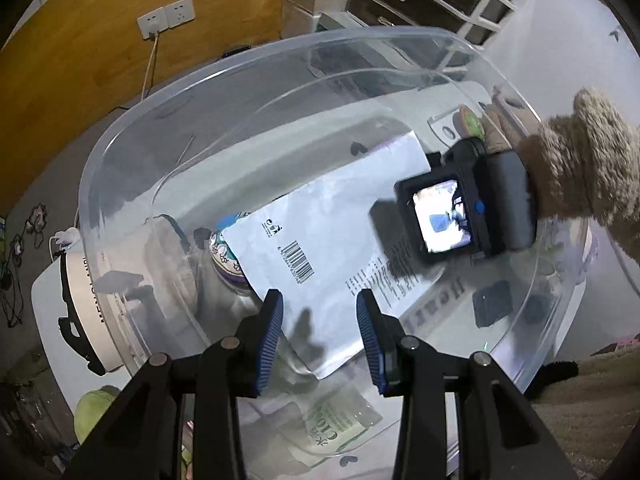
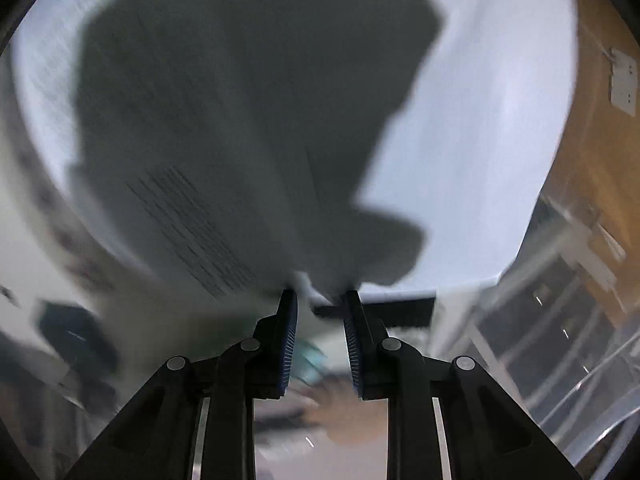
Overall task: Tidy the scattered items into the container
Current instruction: 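Open both grippers to release the bag inside the bin, then withdraw both tools from the bin back over the table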
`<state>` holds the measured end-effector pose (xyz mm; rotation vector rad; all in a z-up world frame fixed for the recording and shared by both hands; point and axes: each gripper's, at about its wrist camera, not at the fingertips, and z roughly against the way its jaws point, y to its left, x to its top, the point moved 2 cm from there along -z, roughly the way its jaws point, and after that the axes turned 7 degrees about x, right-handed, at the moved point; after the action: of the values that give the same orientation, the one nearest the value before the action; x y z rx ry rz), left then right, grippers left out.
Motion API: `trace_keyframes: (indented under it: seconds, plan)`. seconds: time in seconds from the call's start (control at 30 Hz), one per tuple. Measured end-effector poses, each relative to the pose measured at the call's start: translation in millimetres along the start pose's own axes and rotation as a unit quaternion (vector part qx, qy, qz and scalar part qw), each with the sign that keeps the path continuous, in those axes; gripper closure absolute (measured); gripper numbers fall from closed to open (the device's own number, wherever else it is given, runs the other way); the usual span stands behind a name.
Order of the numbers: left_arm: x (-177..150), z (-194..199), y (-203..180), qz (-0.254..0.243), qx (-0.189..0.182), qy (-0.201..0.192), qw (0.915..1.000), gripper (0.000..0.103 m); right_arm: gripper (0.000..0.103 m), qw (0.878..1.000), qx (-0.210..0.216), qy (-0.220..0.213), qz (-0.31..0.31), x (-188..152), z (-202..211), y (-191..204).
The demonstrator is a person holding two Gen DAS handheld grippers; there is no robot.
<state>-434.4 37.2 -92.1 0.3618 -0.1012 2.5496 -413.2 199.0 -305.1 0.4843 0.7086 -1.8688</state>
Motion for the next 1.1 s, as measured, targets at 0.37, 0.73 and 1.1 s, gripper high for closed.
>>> trace_keyframes:
  seconds: [0.37, 0.73, 1.1]
  plan:
    - [6.8, -13.3, 1.7, -0.007, 0.052, 0.001, 0.9986, 0.065, 0.08, 0.957, 0.11, -0.227, -0.141, -73.1, 122.4, -59.4]
    - [-9.4, 41.8, -6.1, 0.066, 0.073, -0.123, 0.9876, 0.007, 0.009, 0.847, 0.085, -0.408, -0.331, -182.6, 185.2, -78.7]
    - [-42.3, 83.6, -34.9, 0.137, 0.103, -0.195, 0.9657, 0.005, 0.007, 0.702, 0.081, -0.529, -0.469, -233.0, 192.9, -22.2]
